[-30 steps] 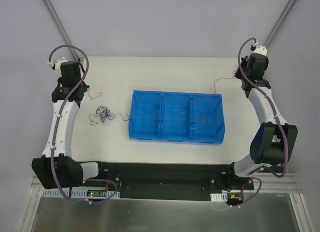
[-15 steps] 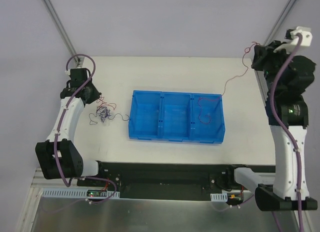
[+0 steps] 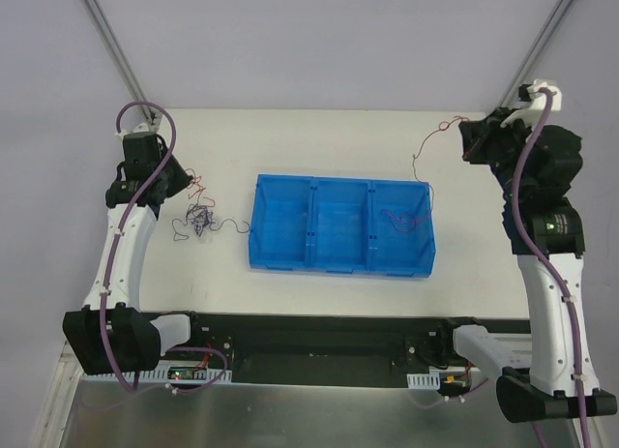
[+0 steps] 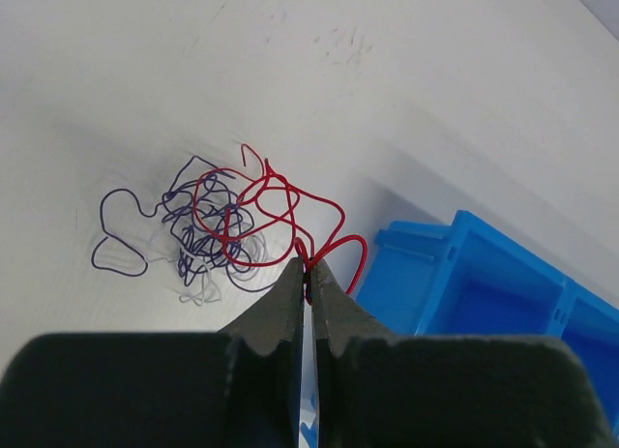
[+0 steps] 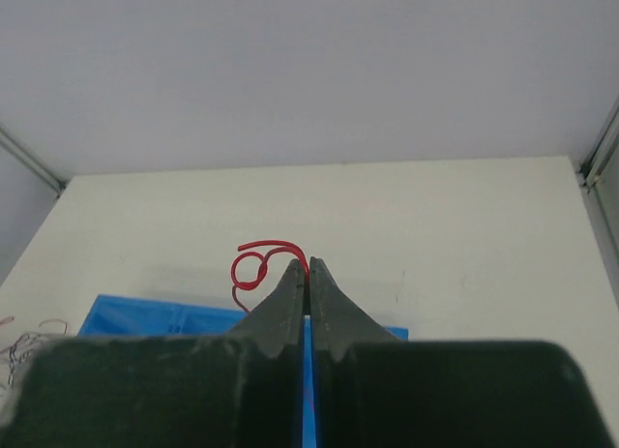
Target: Untangle the cables
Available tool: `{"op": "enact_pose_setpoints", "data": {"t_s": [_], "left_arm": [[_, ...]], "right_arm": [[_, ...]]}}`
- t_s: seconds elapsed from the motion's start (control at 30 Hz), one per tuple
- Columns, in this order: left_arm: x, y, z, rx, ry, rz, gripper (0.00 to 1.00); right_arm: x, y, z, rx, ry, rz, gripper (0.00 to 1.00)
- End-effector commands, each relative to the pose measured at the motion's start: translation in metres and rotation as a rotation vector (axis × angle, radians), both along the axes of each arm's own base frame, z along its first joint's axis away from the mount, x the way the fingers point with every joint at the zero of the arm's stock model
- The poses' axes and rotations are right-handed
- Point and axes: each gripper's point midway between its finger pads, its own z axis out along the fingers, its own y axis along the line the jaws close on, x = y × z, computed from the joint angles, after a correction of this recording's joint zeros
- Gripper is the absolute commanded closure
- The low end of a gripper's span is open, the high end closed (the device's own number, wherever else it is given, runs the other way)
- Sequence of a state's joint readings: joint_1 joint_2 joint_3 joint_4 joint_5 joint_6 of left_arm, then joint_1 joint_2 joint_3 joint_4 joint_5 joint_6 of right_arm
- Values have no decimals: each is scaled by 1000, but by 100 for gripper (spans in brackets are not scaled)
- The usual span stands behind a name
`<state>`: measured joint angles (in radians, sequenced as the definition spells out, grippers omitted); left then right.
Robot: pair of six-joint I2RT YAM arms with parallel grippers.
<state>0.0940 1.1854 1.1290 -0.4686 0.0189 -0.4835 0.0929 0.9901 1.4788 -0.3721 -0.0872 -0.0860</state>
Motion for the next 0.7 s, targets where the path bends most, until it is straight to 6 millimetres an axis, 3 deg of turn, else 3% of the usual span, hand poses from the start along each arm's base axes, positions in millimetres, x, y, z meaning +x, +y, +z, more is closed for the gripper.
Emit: {"op": "enact_pose_setpoints", "data": {"t_s": [0.0, 0.2, 0.3, 0.37, 0.57, 0.67], "left_arm": [[2, -5, 6, -37, -30, -21, 100], [0, -1, 10, -26, -44, -6, 100], [0, -3, 11, -33, -46, -12, 100], [0, -4, 12, -36, -51, -15, 100], [-4, -3, 24, -30, -86, -12, 100], [-8, 1, 33, -7, -115, -1, 100]], "right_arm": [[0, 22, -52, 29, 122, 73, 99], [-6, 58, -150, 30, 303, 167, 99], [-18, 70, -179, 3, 354, 193, 99], [-22, 66, -198, -16, 381, 163, 99], [-32, 18, -265, -75, 547, -116, 99], [-39, 3, -286, -109, 613, -195, 99]]}}
